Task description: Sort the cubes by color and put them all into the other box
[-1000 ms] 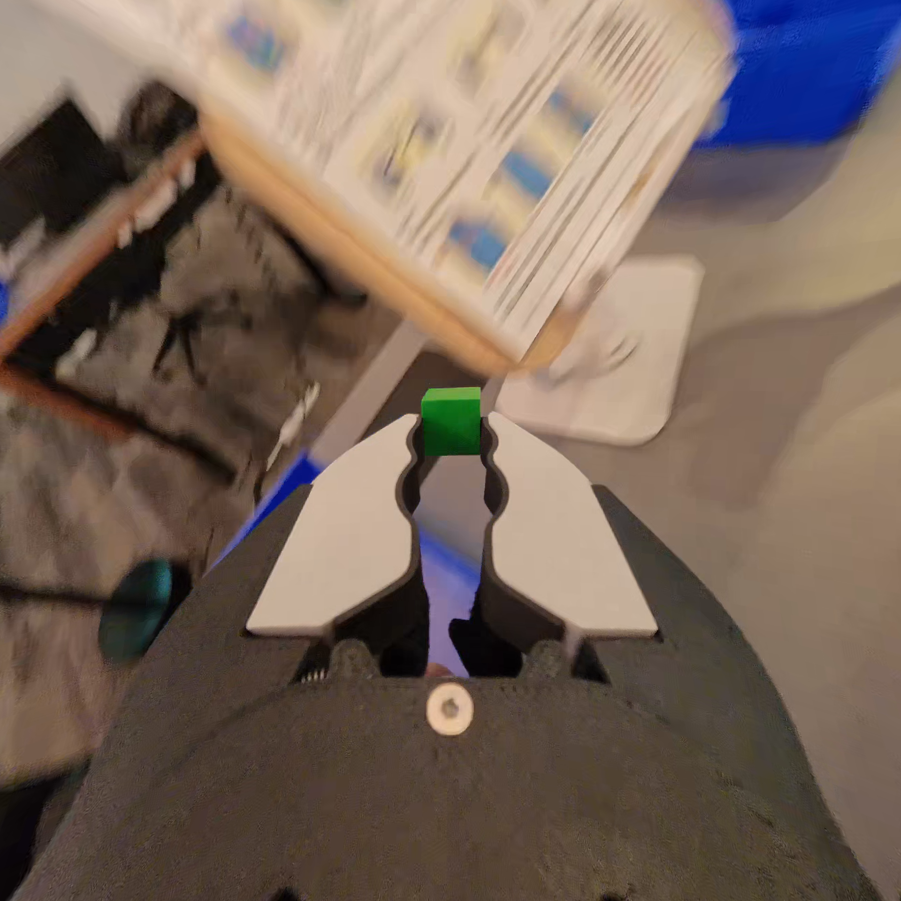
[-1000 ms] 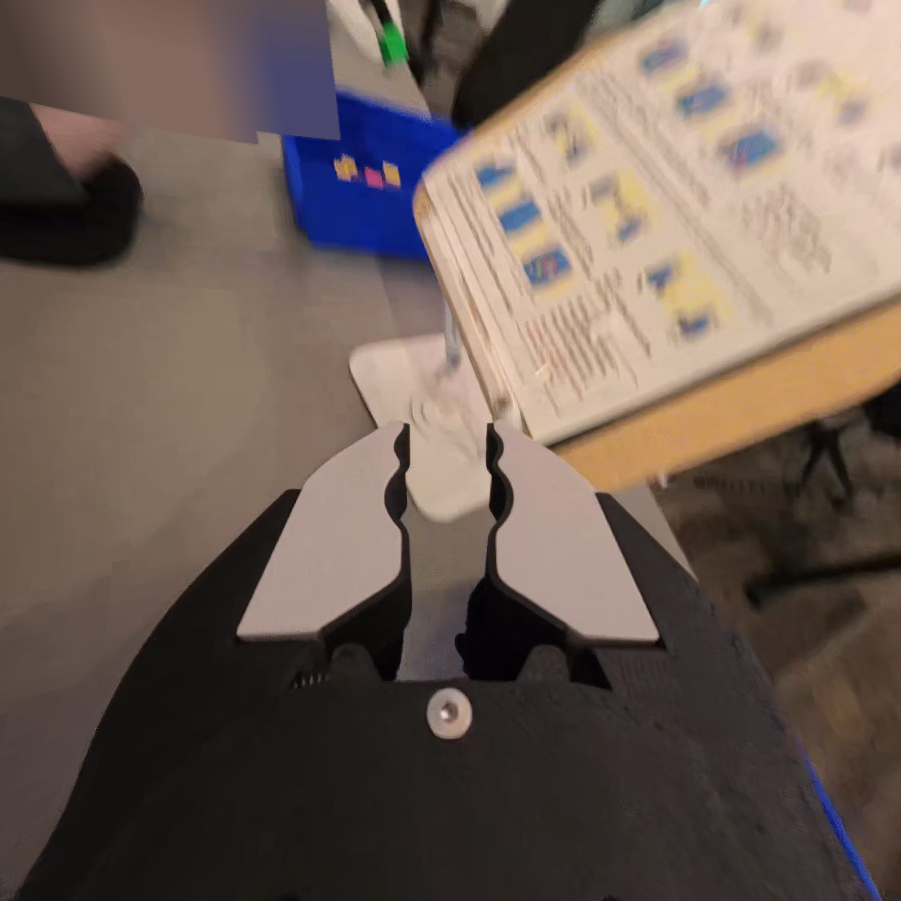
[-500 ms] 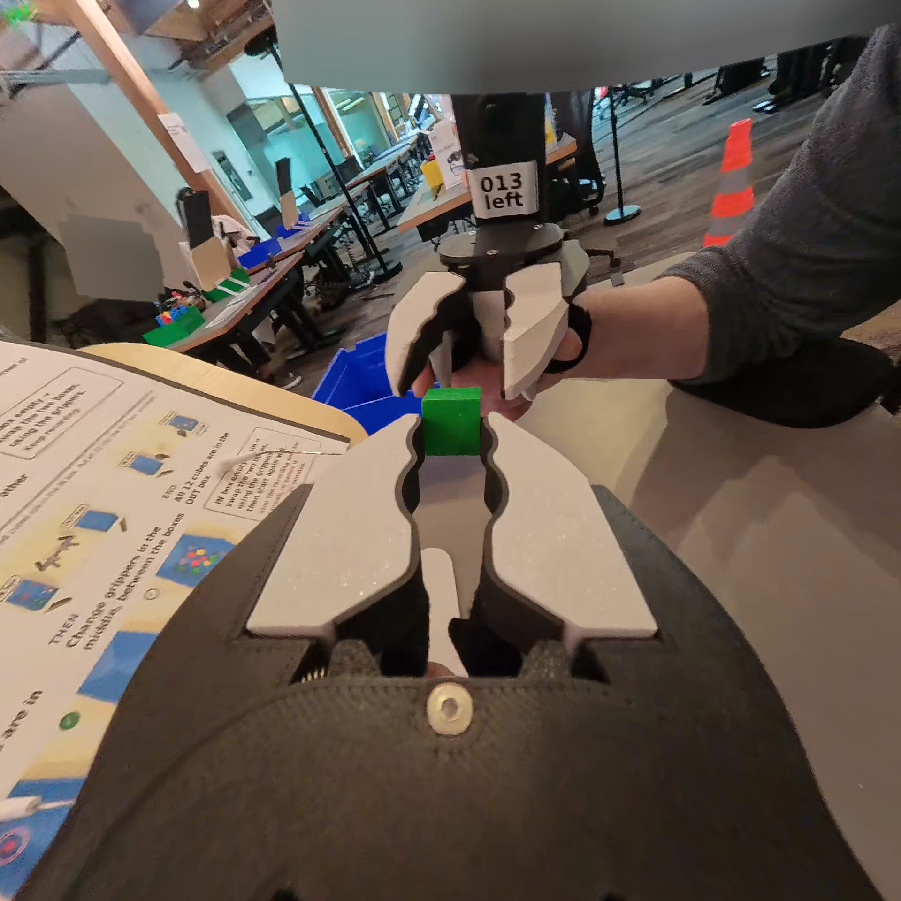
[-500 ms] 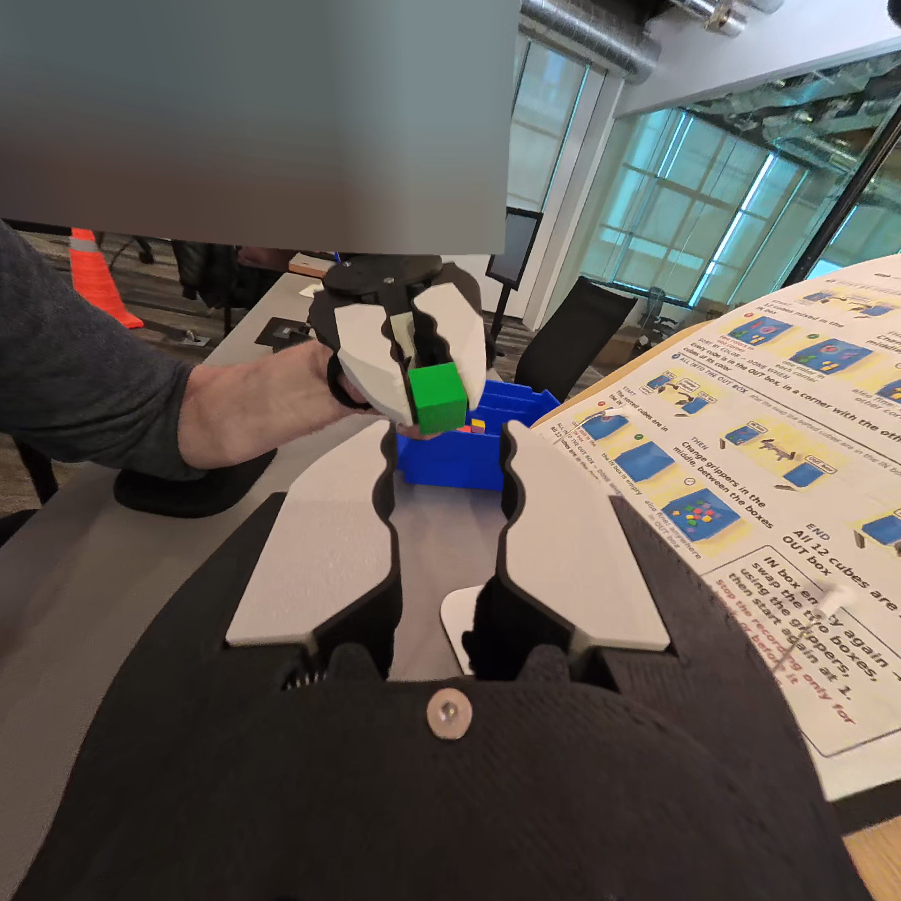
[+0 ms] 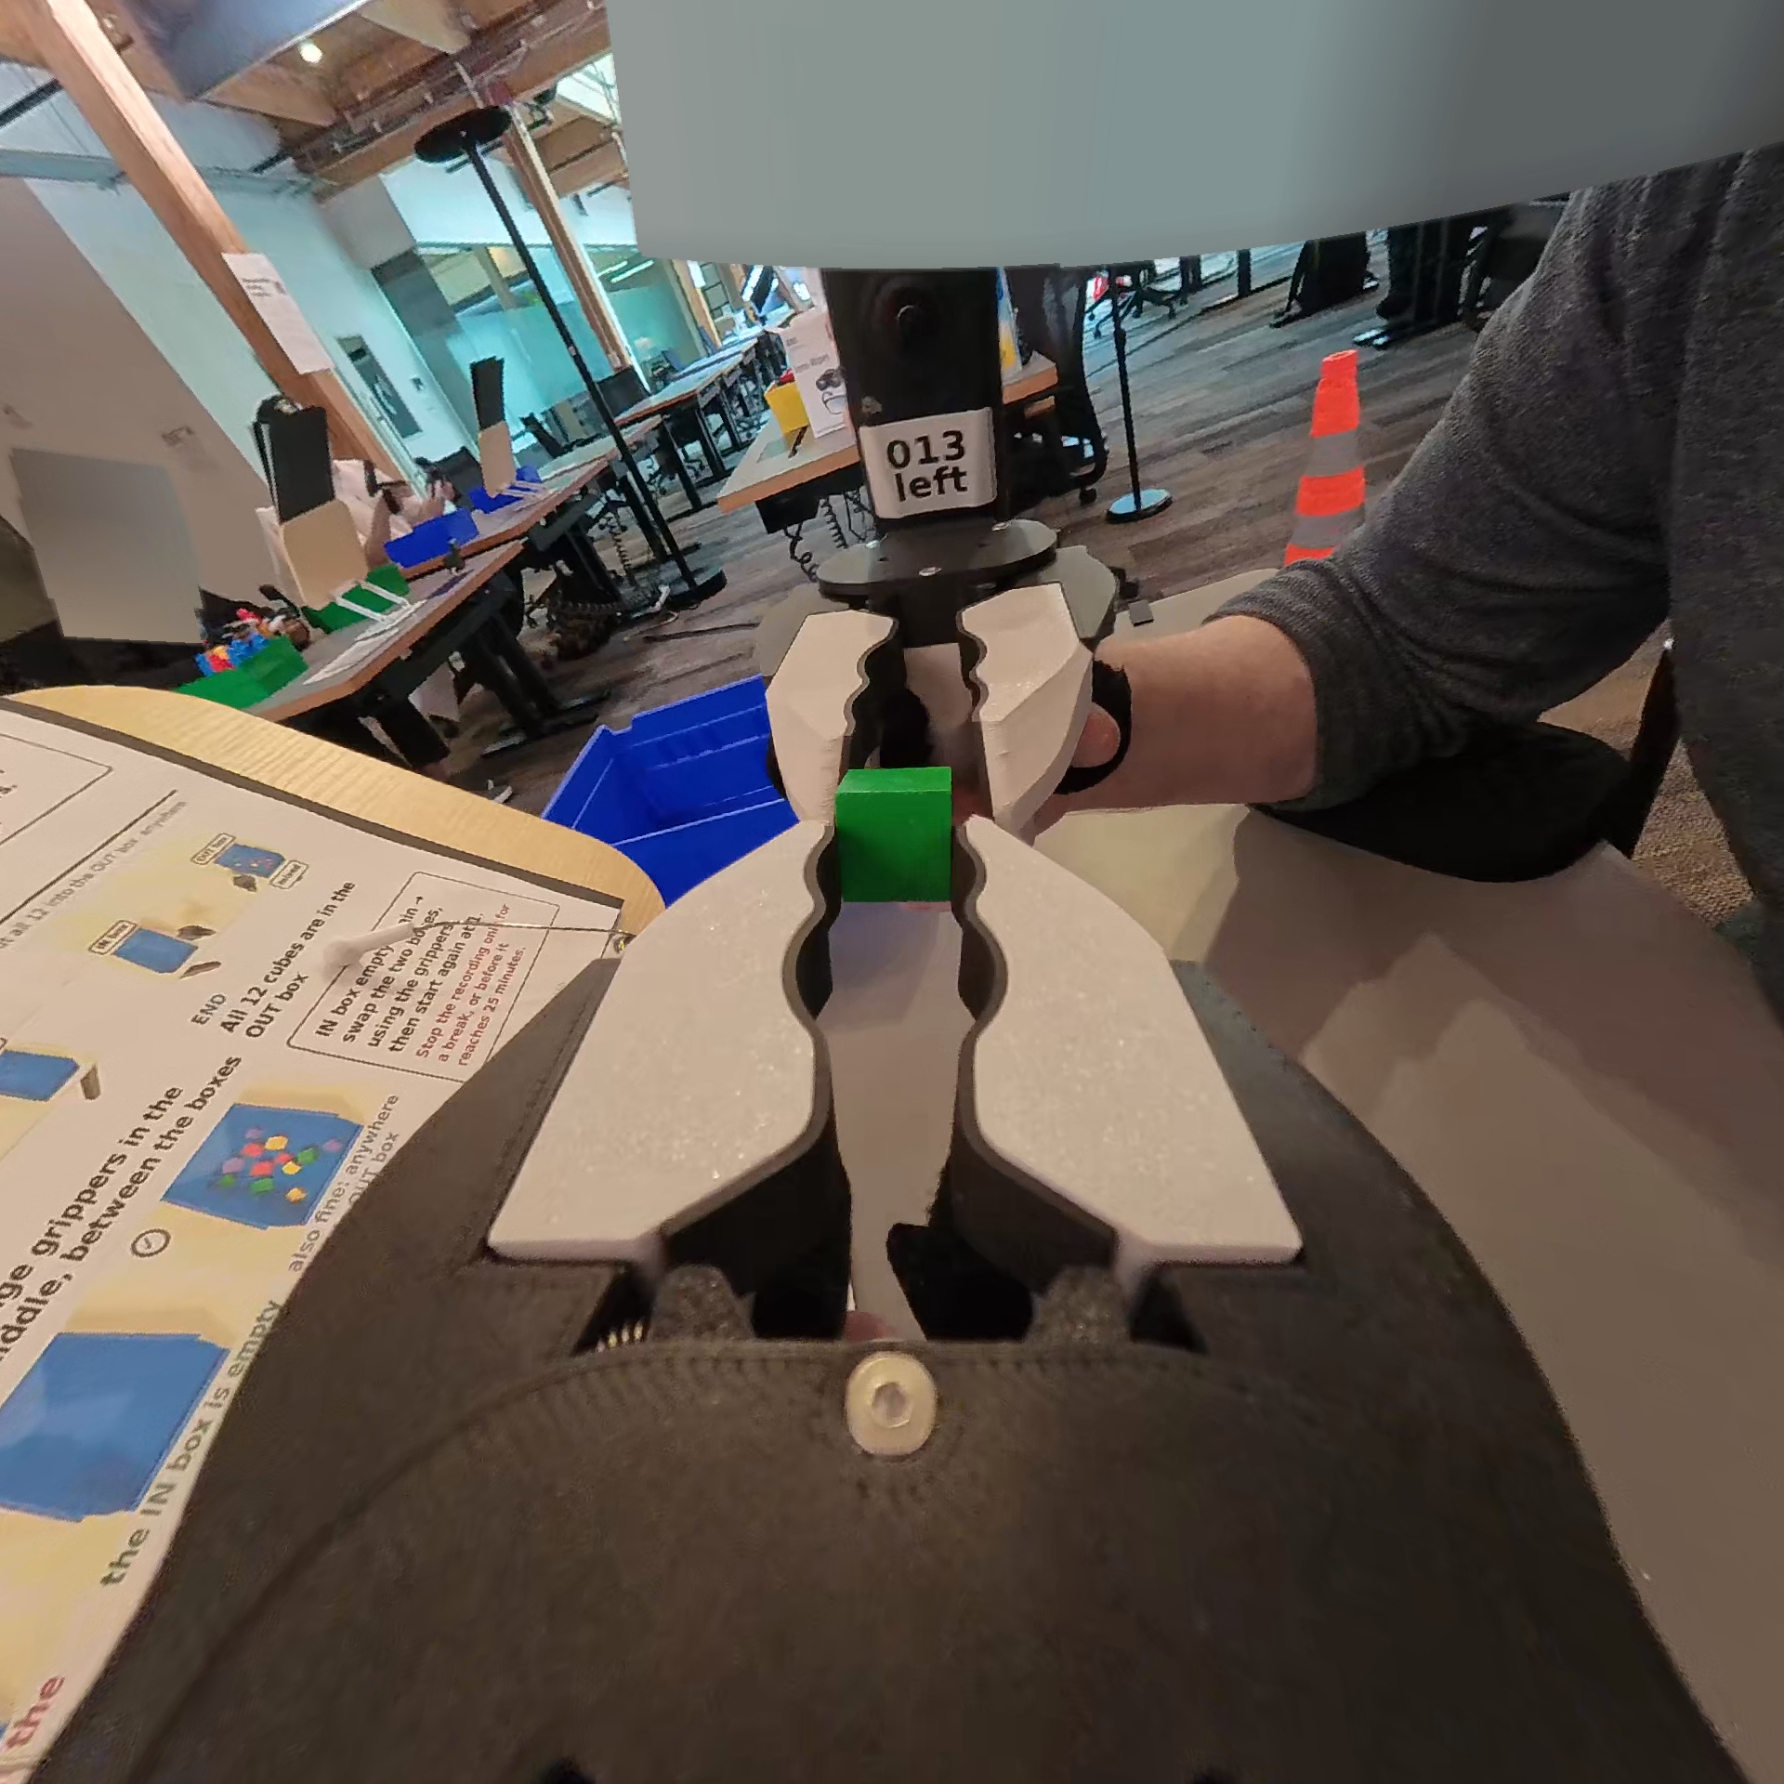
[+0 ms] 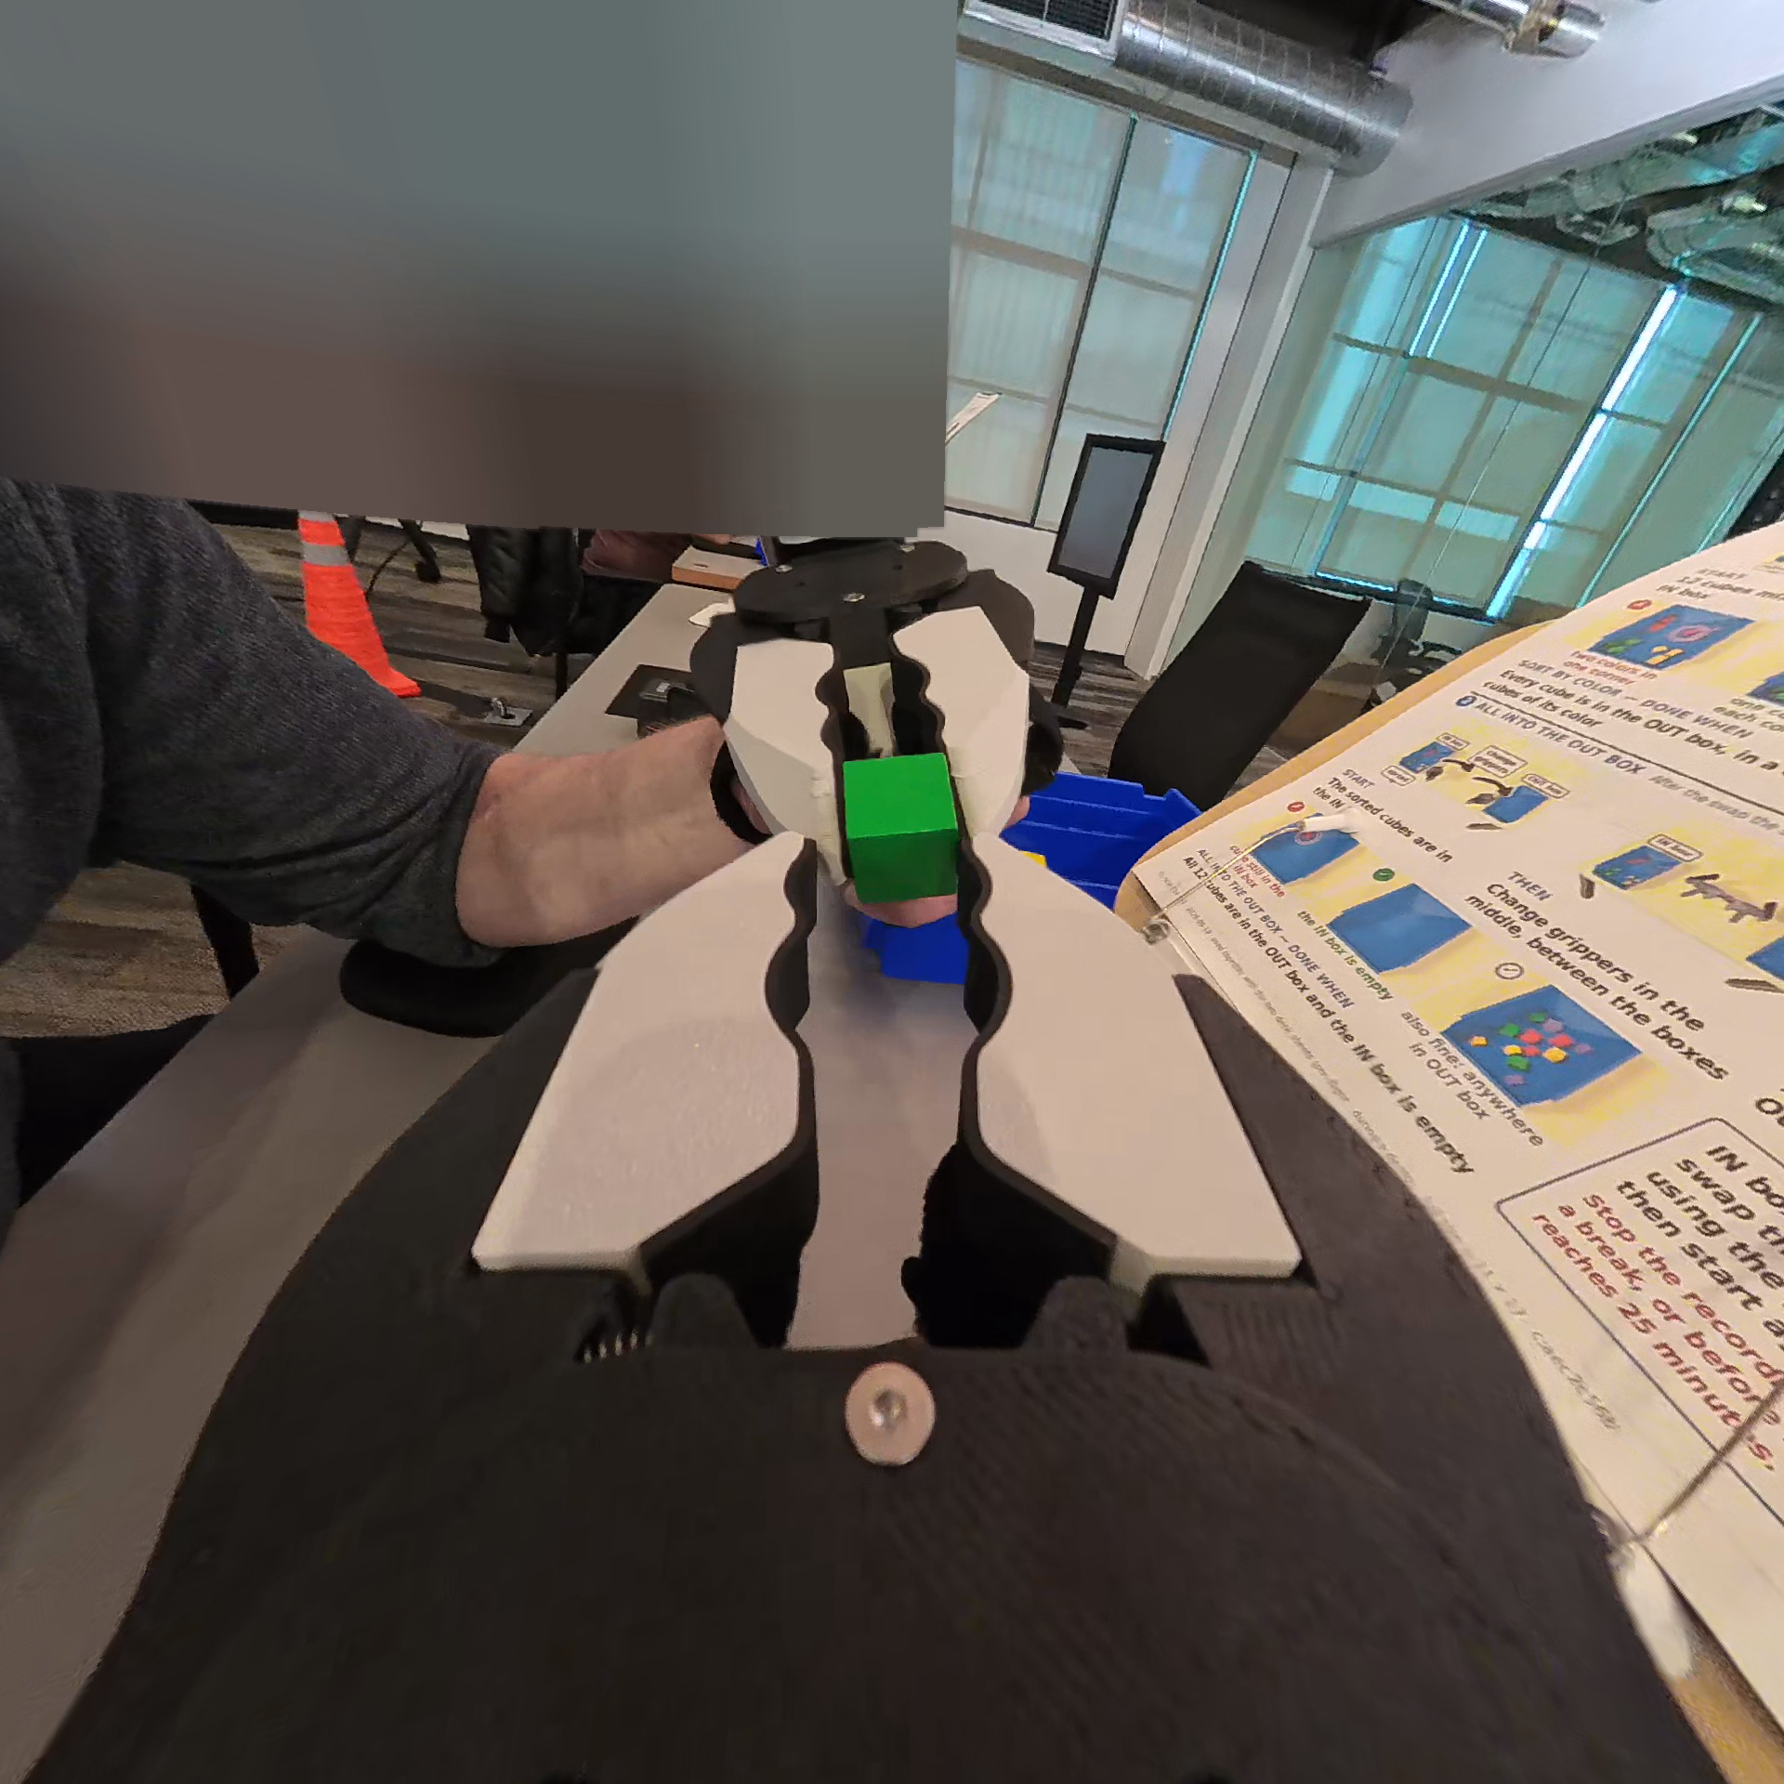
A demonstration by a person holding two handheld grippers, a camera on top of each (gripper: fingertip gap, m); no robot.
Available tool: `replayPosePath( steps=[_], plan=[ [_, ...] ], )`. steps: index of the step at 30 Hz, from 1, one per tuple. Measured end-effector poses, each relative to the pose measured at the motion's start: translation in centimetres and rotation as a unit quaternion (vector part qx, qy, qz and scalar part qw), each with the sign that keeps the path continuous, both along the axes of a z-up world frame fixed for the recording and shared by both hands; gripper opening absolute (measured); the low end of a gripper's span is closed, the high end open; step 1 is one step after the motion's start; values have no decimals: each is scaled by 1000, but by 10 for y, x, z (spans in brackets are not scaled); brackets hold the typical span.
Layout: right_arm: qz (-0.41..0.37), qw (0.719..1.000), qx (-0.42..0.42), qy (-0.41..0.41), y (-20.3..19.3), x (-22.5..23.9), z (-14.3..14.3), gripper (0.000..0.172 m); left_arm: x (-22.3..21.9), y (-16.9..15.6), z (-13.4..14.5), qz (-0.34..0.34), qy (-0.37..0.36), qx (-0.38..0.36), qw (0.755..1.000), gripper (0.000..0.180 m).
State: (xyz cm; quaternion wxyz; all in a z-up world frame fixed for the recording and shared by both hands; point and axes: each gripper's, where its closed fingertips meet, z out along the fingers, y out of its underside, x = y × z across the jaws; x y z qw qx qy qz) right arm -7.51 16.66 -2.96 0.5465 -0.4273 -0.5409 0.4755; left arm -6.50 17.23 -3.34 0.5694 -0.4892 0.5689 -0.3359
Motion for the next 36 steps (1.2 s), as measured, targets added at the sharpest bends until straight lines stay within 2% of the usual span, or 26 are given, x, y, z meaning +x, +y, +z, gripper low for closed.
replayPosePath(
  steps=[5,16,30,36],
  plan=[
    [22,999,-36,14,0,1,1,26,0,-1,0,-11,-10,-9,1000,22],
    [20,997,-64,24,5,1,2,22,-1,1,0,-22,-28,-33,999,22],
    [-12,999,-36,25,7,-2,2,21,-1,3,-3,-7,-12,-17,1000,22],
    [-16,999,-34,30,8,-1,5,21,0,4,2,1,-31,-14,999,26]
  ],
)
